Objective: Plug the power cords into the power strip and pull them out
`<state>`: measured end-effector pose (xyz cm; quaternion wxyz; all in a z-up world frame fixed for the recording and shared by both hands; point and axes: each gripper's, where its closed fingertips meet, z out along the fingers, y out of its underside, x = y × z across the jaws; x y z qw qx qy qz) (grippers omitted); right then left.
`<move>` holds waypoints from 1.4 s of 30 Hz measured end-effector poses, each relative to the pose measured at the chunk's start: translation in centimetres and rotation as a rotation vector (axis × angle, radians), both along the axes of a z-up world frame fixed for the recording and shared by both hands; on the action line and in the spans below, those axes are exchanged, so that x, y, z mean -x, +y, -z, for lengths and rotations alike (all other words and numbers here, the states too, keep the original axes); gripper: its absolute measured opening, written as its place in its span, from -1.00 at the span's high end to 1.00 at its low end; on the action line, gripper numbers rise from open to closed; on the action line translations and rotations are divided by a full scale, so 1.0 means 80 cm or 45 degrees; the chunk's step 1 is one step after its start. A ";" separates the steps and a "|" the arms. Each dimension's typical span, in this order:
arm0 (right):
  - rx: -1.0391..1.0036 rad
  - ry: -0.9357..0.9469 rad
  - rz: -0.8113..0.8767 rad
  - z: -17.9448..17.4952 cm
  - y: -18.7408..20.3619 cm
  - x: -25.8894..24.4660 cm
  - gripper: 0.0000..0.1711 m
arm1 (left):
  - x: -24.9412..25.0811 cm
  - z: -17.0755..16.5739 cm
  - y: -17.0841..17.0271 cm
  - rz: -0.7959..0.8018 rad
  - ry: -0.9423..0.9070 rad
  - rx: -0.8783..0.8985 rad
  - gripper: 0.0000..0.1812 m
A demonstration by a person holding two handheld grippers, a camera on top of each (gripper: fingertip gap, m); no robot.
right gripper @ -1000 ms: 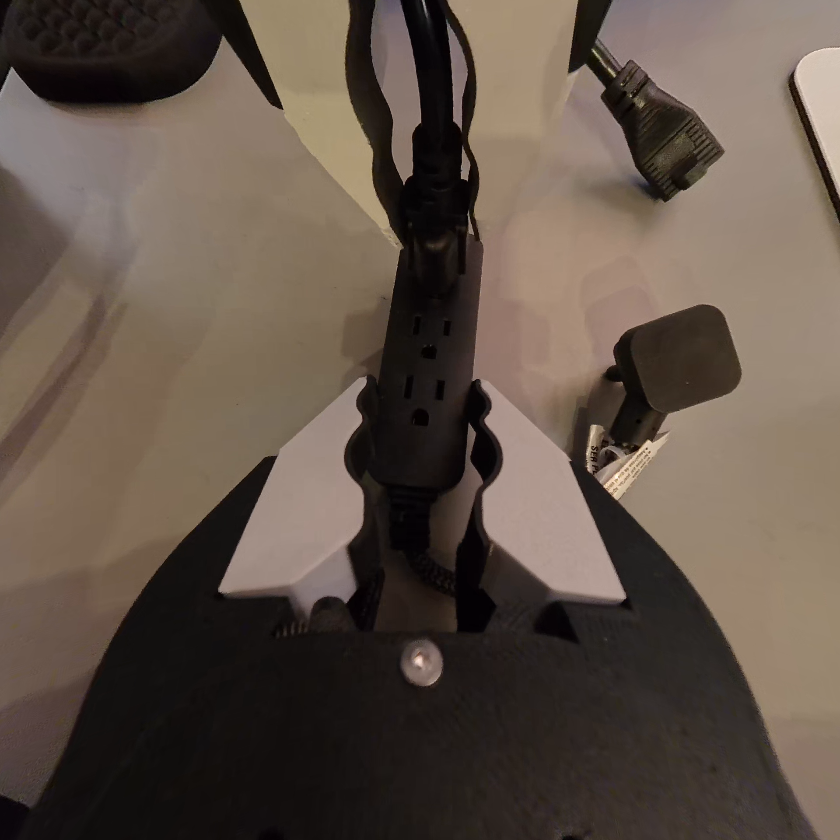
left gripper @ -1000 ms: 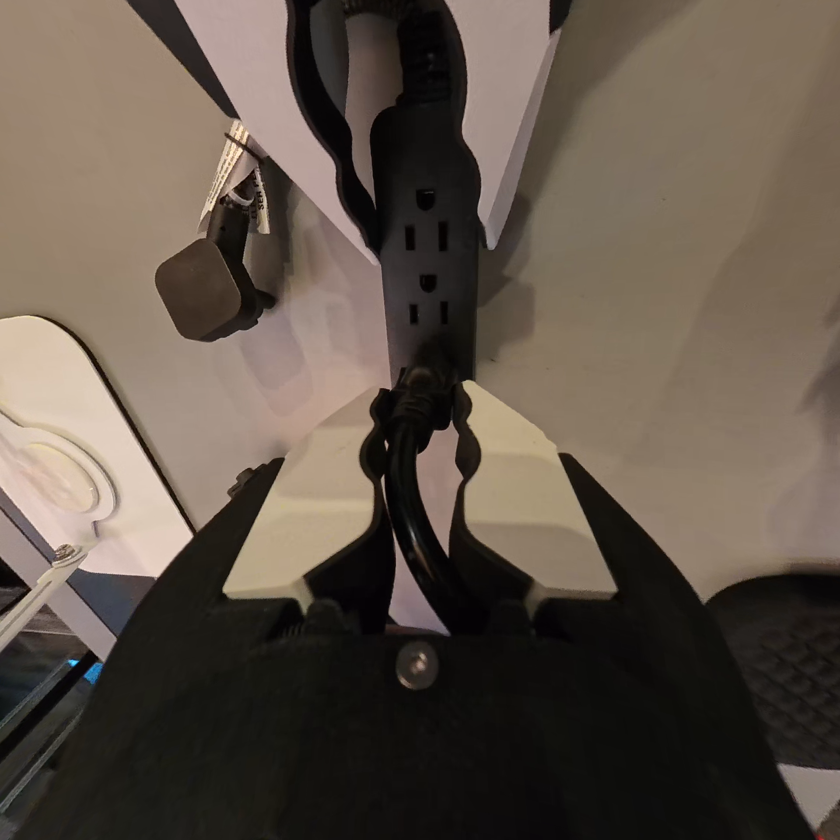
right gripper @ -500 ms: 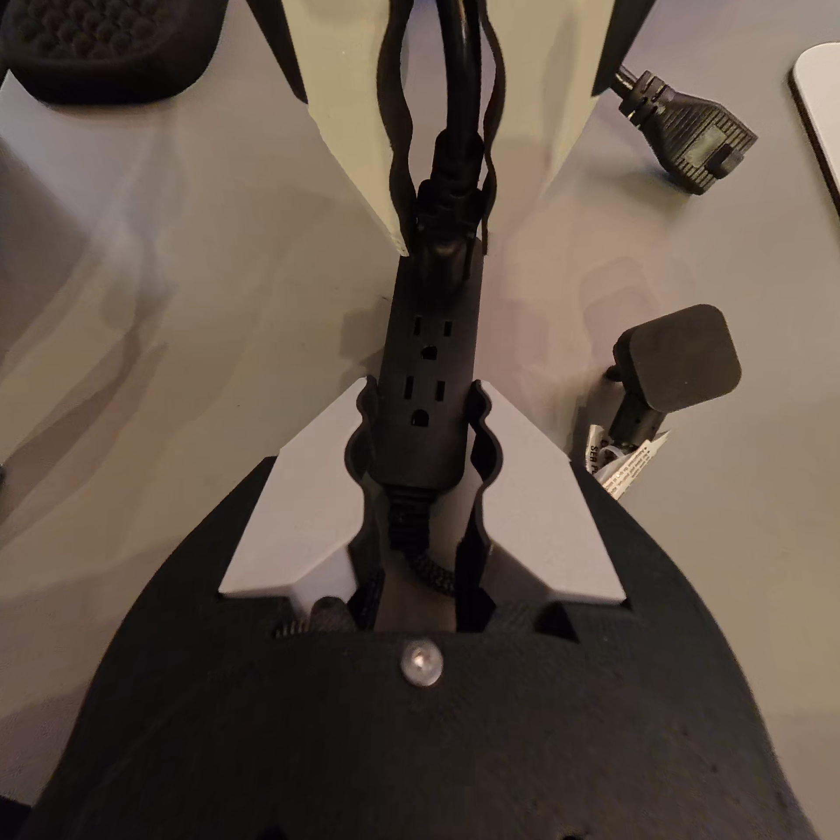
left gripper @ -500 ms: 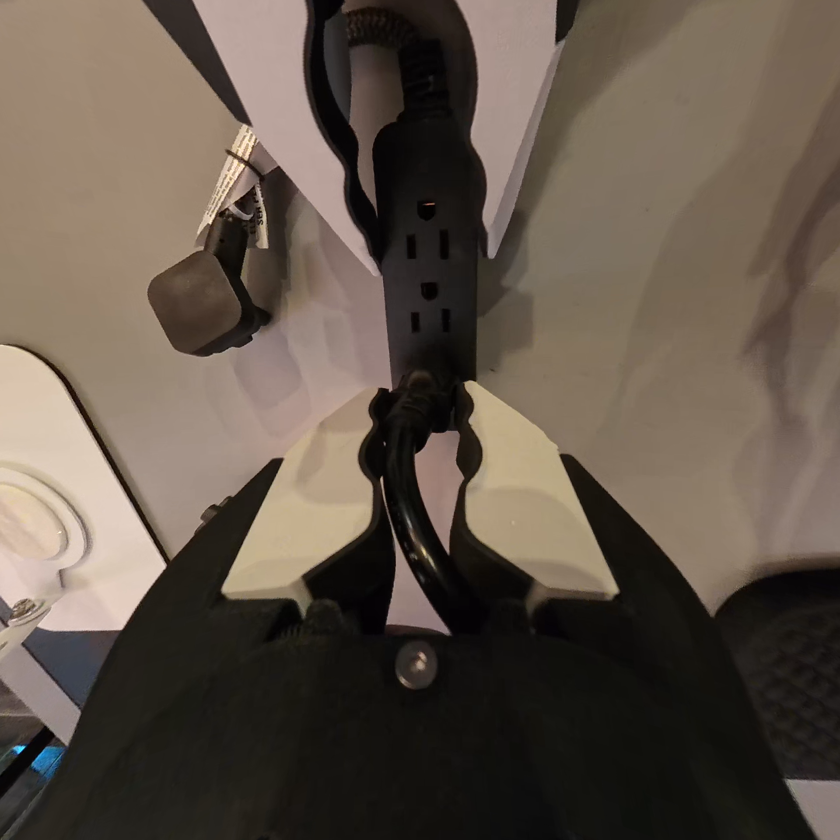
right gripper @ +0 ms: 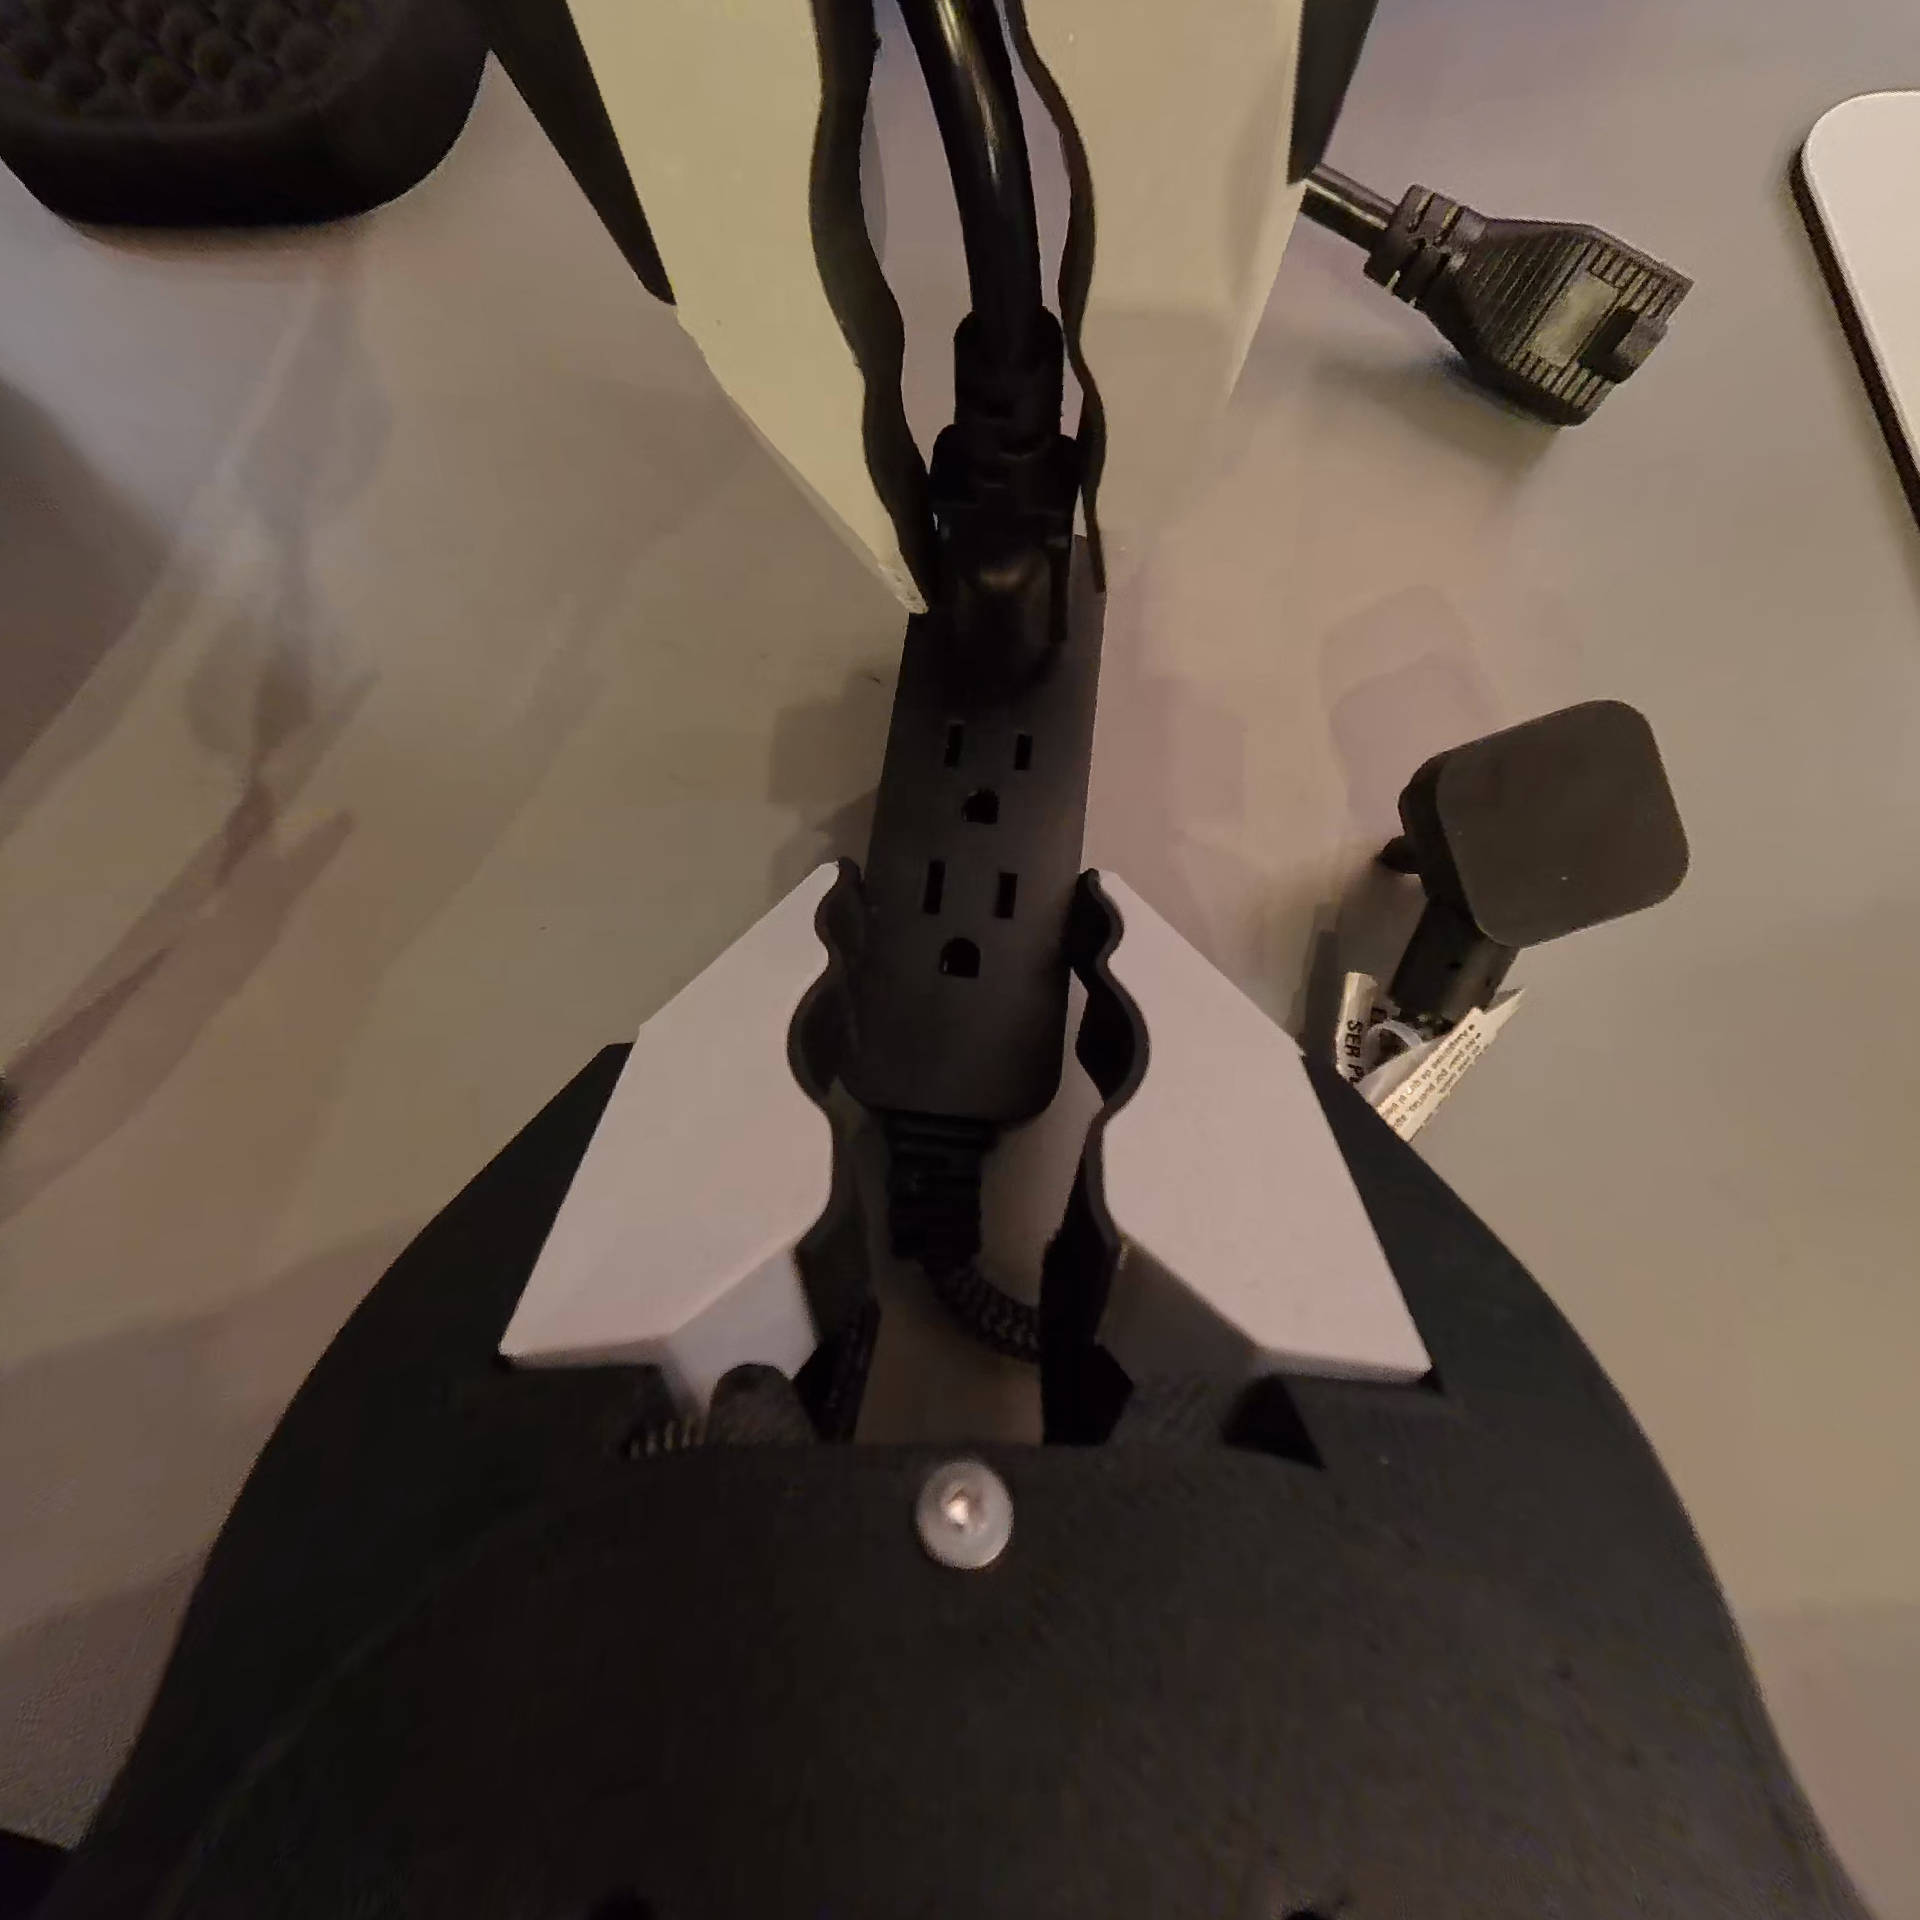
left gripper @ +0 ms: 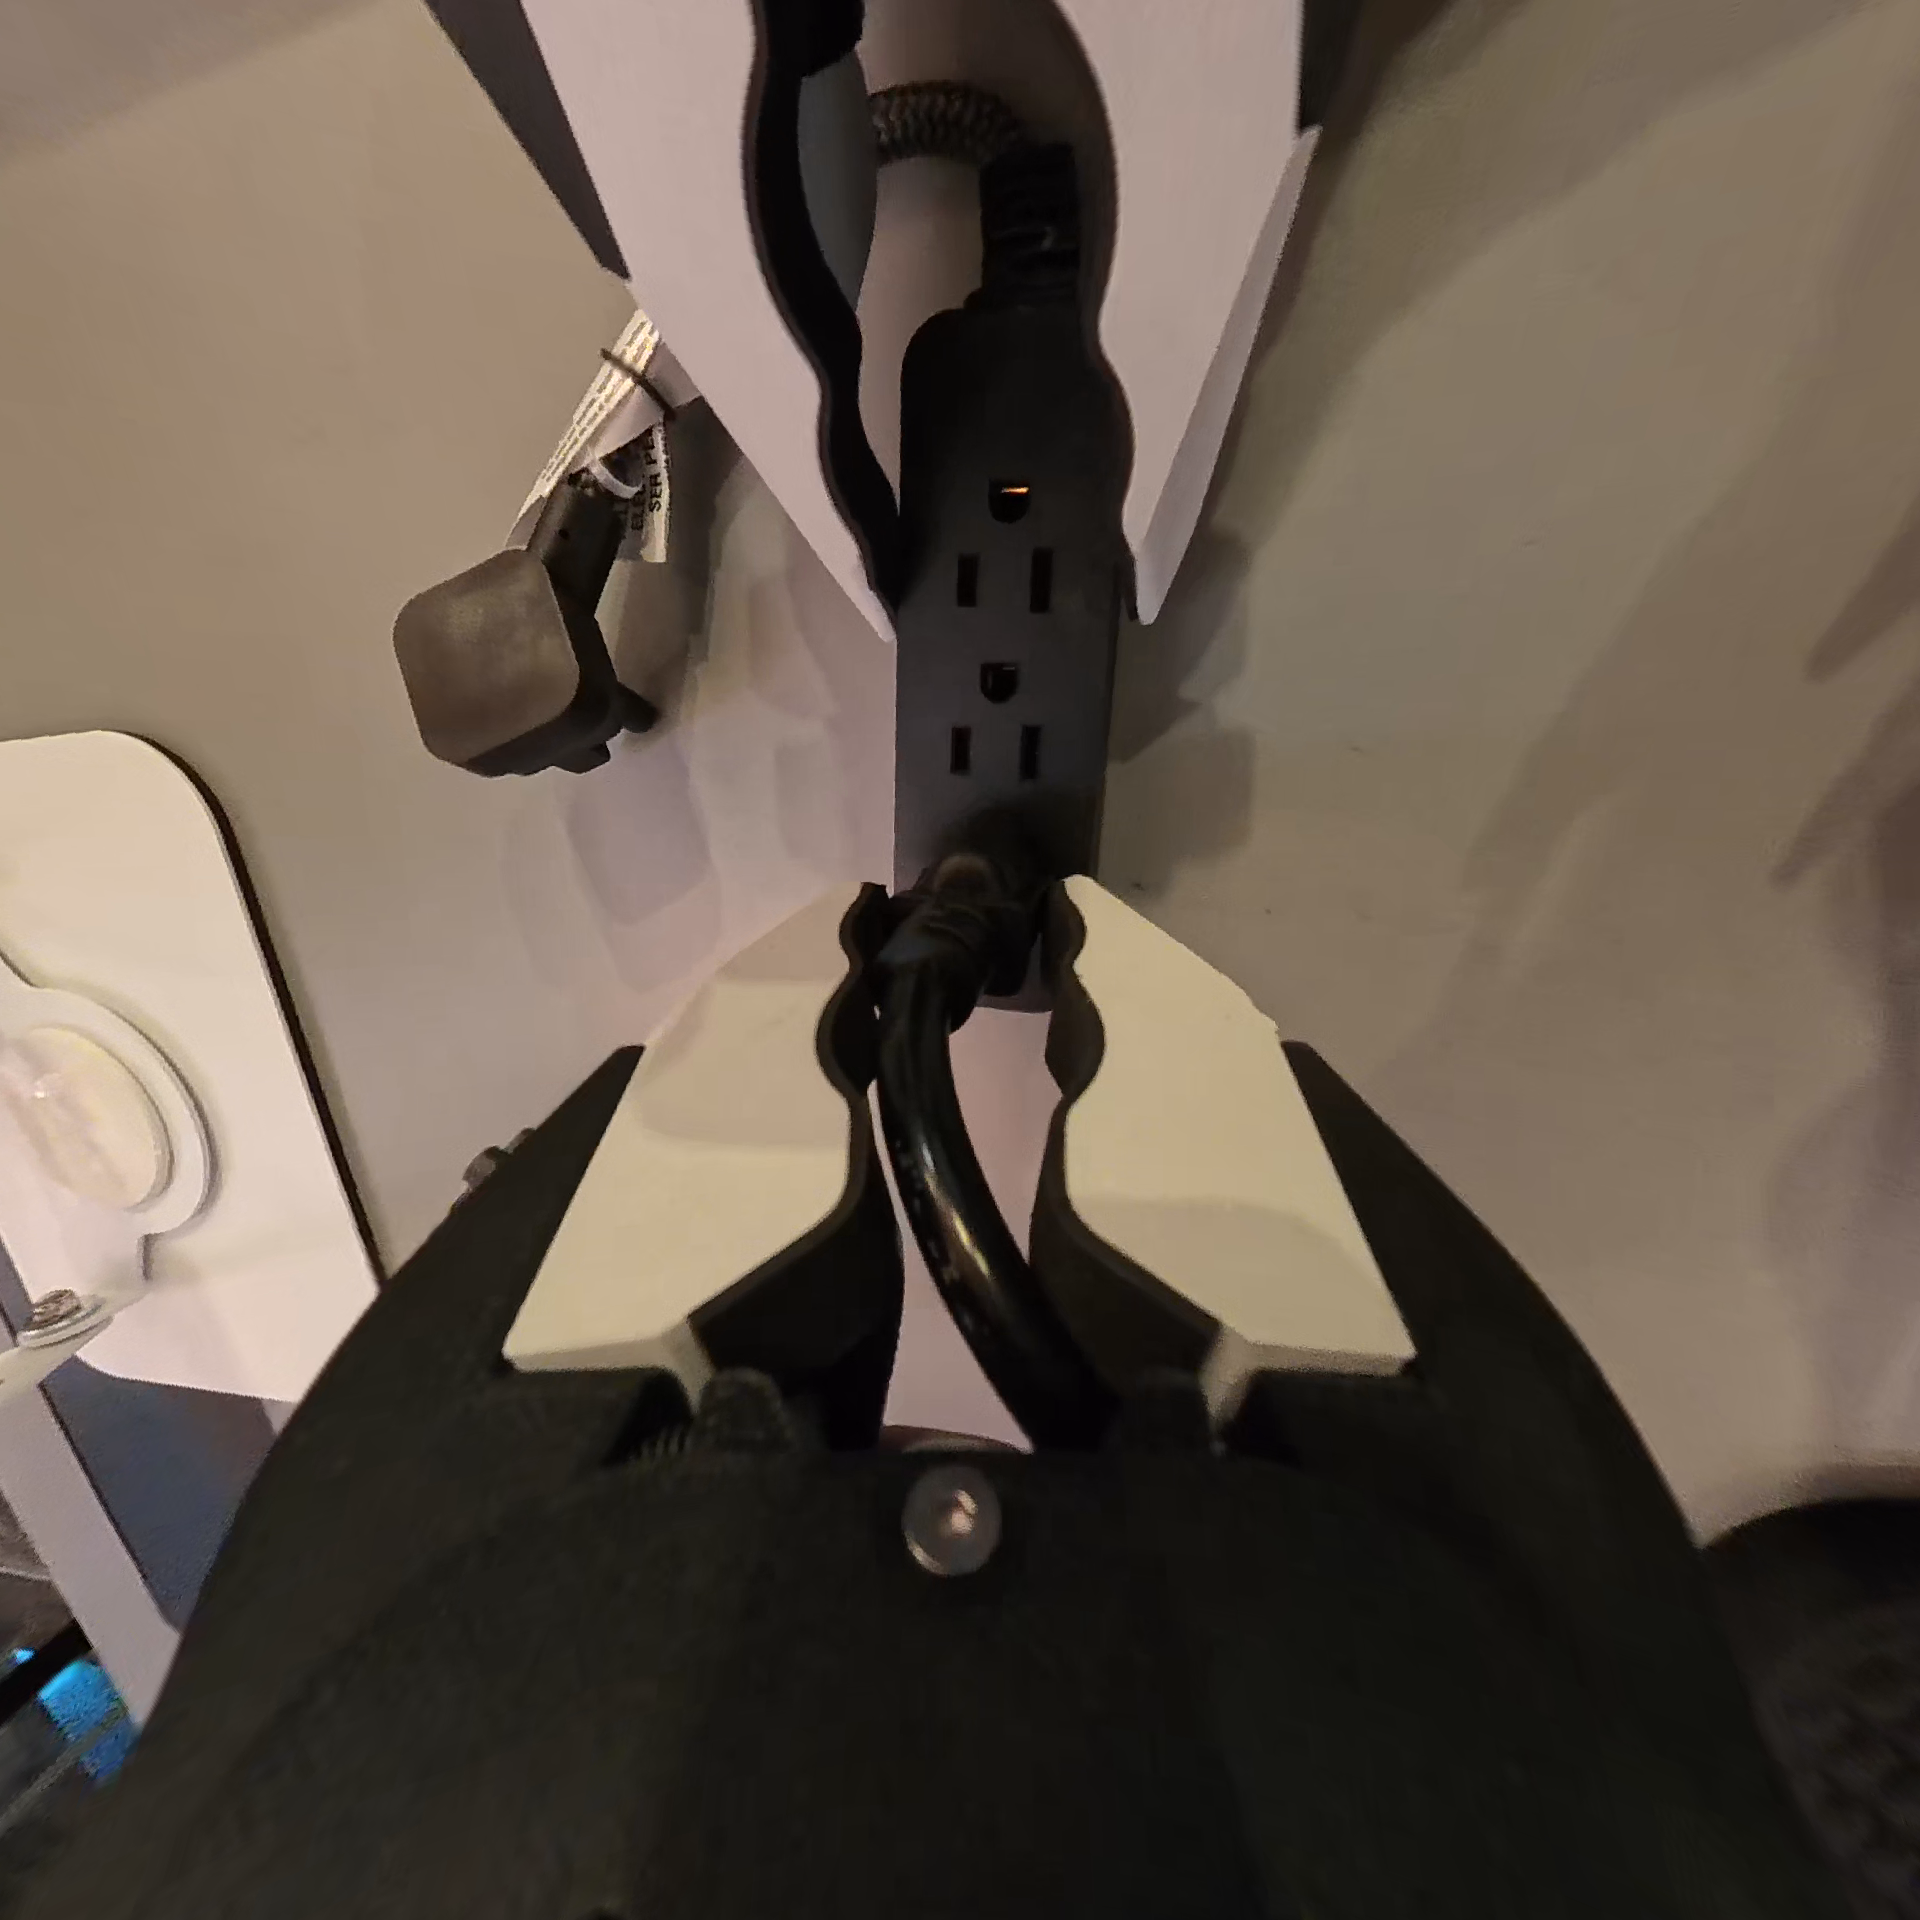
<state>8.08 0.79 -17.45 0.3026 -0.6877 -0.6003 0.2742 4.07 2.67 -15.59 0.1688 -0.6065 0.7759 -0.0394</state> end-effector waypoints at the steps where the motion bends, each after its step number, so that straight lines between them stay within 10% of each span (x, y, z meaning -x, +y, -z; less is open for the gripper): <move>1: 0.001 0.001 0.001 0.000 0.000 0.000 0.54 | 0.000 0.000 0.000 -0.004 0.022 0.009 0.70; 21: 0.009 -0.014 0.017 0.000 0.000 -0.002 0.54 | -0.005 0.007 -0.001 -0.037 -0.049 0.067 0.69; 28: -0.010 -0.057 0.026 0.000 0.001 -0.002 0.54 | -0.014 -0.011 -0.004 -0.078 -0.132 0.134 0.37; 42: 0.025 -0.032 0.060 0.000 0.001 -0.002 0.54 | -0.006 -0.143 0.035 -0.293 -0.660 0.062 0.10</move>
